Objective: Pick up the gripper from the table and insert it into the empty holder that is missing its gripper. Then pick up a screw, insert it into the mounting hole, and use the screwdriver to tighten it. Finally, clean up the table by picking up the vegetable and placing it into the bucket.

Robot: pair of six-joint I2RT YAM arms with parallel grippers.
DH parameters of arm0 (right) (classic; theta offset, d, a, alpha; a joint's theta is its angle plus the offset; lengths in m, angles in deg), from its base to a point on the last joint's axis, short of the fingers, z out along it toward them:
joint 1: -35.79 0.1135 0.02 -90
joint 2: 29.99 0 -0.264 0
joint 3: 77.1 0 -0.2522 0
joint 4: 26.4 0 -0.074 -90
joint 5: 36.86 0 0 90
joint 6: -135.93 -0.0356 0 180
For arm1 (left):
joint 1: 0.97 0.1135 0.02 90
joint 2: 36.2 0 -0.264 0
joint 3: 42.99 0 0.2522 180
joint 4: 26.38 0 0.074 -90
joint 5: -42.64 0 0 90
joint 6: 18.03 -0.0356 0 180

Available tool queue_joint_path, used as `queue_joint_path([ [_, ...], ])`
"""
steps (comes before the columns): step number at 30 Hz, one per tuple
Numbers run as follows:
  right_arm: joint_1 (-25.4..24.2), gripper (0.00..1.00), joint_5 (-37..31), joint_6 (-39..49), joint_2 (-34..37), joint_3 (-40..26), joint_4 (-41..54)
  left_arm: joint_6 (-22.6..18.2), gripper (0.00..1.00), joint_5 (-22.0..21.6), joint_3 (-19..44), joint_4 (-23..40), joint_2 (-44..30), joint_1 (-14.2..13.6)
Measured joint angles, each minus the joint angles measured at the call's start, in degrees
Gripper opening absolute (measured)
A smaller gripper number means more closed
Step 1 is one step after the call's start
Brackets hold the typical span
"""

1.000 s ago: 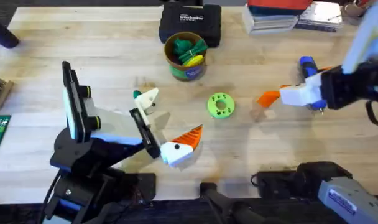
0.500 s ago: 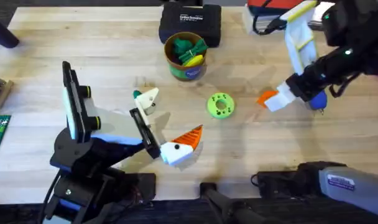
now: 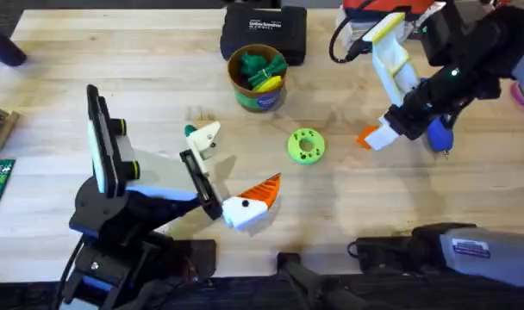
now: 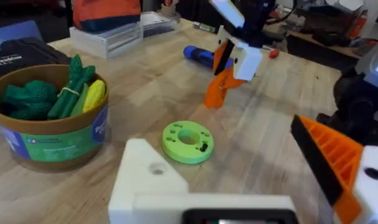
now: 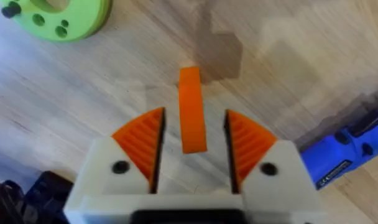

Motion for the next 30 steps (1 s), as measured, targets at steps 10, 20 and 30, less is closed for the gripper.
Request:
queue_joint_path([
  [10, 0.1, 0.014, -1.8, 0.2, -1.0, 0.0, 0.1, 0.0, 0.985, 0.2, 0.0, 0.0, 0.0, 0.0],
  [20, 0.1, 0.013, -2.1, -4.5, -18.3, -1.4, 0.4, 0.0, 0.985, 0.3, 0.0, 0.0, 0.0, 0.0],
  [30, -4.7, 0.013, 16.1, -17.3, -29.3, -1.6, -2.5, 0.0, 0.985, 0.3, 0.0, 0.0, 0.0, 0.0],
])
